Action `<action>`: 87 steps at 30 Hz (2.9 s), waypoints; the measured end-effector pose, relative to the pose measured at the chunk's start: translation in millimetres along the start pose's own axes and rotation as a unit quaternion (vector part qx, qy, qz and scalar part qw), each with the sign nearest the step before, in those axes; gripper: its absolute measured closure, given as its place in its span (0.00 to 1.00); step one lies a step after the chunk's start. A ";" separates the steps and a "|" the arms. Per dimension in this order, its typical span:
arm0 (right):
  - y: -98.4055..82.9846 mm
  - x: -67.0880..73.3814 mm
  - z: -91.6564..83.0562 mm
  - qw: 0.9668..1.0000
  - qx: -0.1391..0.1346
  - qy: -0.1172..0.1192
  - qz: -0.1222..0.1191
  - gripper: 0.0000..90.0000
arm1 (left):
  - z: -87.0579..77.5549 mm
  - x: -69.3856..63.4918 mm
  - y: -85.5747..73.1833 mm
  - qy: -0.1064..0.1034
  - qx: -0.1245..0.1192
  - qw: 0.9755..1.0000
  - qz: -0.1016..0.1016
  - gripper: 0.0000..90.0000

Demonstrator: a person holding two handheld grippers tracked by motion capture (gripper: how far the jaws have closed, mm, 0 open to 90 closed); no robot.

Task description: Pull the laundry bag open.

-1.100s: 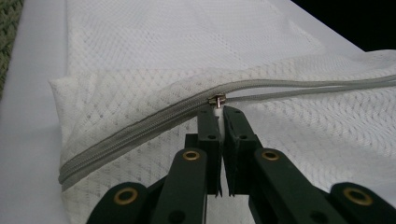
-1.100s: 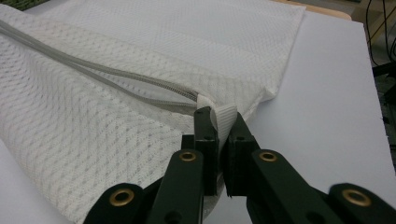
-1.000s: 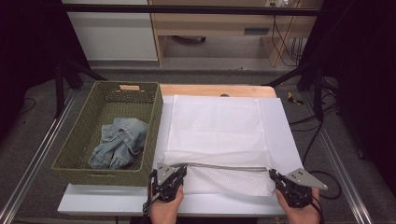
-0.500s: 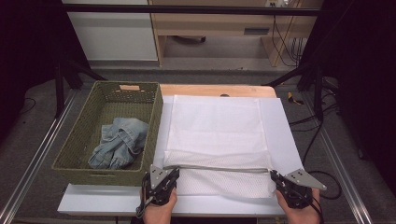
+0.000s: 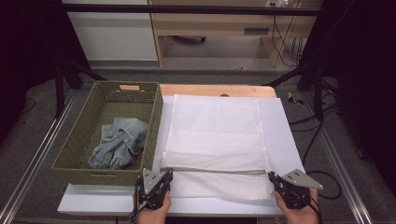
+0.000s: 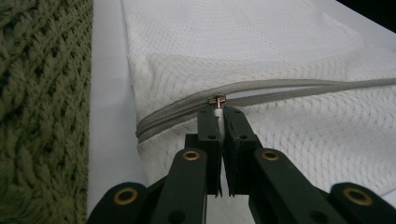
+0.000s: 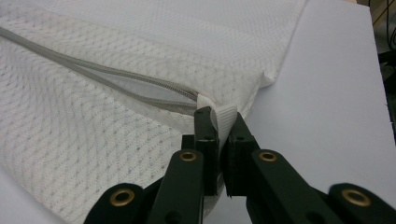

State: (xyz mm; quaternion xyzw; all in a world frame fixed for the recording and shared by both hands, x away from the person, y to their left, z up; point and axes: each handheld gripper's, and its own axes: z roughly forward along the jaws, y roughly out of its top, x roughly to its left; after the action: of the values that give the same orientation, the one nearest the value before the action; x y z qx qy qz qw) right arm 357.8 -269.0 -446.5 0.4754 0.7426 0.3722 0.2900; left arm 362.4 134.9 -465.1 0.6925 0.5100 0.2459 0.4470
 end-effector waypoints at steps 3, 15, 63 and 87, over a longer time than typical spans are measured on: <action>0.5 0.5 1.2 1.000 0.001 0.000 -0.006 0.96 | -1.7 1.8 -1.8 0.006 0.001 1.000 -0.001 0.96; 0.6 0.6 1.9 1.000 0.005 0.002 -0.007 0.96 | -6.7 6.7 -9.7 0.018 0.000 1.000 0.003 0.96; -7.1 -8.2 0.8 0.999 0.036 -0.018 0.001 0.96 | -14.2 19.2 -19.4 0.010 -0.004 1.000 -0.025 0.96; -8.9 -10.3 0.8 0.999 0.044 -0.013 0.006 0.96 | -12.5 22.7 -26.4 0.025 0.006 0.999 -0.020 0.96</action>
State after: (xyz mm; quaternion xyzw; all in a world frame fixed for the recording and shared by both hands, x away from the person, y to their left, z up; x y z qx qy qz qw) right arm 358.0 -280.7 -453.5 0.4970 0.7513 0.3350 0.2761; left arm 347.7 162.6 -484.6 0.6784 0.5362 0.2513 0.4349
